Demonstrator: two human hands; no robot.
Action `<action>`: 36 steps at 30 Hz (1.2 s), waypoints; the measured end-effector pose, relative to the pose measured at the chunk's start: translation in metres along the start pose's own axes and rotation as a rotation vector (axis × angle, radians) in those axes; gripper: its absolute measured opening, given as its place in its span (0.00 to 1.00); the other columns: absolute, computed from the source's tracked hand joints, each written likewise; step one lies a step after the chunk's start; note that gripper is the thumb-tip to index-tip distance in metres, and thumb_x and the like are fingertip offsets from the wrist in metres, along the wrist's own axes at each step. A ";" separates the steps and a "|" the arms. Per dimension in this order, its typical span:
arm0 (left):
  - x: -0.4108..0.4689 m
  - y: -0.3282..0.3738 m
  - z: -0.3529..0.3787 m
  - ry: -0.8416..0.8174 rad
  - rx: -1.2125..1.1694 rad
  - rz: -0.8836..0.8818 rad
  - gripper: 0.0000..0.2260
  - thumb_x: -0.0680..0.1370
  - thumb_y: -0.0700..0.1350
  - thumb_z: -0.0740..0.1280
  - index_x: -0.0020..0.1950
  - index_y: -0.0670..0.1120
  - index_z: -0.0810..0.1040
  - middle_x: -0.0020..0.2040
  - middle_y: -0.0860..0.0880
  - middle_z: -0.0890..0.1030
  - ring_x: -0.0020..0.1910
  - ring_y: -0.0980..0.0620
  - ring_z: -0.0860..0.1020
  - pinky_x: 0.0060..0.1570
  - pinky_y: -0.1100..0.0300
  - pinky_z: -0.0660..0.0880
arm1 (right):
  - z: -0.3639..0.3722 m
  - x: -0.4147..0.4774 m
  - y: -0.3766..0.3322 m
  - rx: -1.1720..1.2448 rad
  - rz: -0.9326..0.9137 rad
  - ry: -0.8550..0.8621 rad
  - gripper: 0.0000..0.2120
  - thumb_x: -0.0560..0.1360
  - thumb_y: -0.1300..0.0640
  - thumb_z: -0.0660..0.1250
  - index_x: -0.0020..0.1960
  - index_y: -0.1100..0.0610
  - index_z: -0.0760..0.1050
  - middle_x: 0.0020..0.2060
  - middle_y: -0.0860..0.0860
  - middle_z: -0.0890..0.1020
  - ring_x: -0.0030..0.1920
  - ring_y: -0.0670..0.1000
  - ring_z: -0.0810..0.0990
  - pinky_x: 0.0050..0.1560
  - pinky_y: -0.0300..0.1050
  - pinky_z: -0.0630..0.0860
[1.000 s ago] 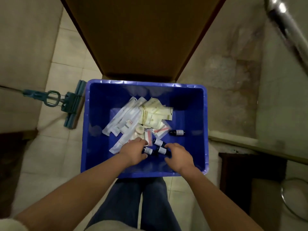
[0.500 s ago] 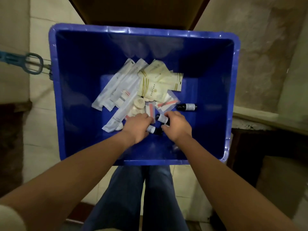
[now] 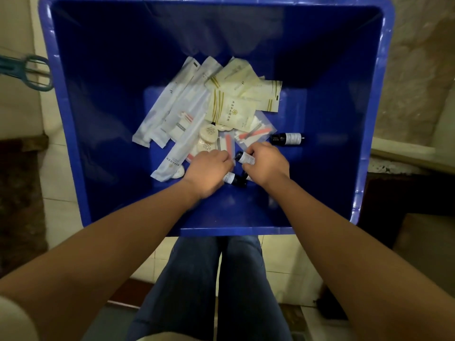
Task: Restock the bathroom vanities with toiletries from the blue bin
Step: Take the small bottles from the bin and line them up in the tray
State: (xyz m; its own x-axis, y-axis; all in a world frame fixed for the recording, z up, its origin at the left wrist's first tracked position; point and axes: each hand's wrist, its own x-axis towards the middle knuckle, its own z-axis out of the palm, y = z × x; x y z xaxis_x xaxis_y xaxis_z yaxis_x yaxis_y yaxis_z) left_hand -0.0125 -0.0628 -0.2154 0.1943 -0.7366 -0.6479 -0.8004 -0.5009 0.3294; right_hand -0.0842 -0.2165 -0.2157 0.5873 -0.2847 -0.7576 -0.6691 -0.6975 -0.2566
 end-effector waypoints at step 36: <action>-0.130 0.062 -0.130 0.483 -1.142 -0.604 0.17 0.76 0.47 0.72 0.61 0.47 0.71 0.46 0.52 0.73 0.45 0.52 0.74 0.44 0.60 0.71 | -0.155 -0.168 -0.054 0.661 -0.105 0.008 0.09 0.70 0.69 0.72 0.45 0.58 0.77 0.42 0.57 0.80 0.35 0.54 0.80 0.37 0.48 0.82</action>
State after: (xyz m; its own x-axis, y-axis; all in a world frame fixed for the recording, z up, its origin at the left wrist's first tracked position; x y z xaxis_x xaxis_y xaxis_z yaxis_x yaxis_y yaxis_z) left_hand -0.0138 -0.0578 -0.0213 0.7054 -0.2392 -0.6672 0.3376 -0.7143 0.6130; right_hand -0.0760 -0.2335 0.0184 0.6661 -0.2442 -0.7048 -0.7450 -0.1730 -0.6442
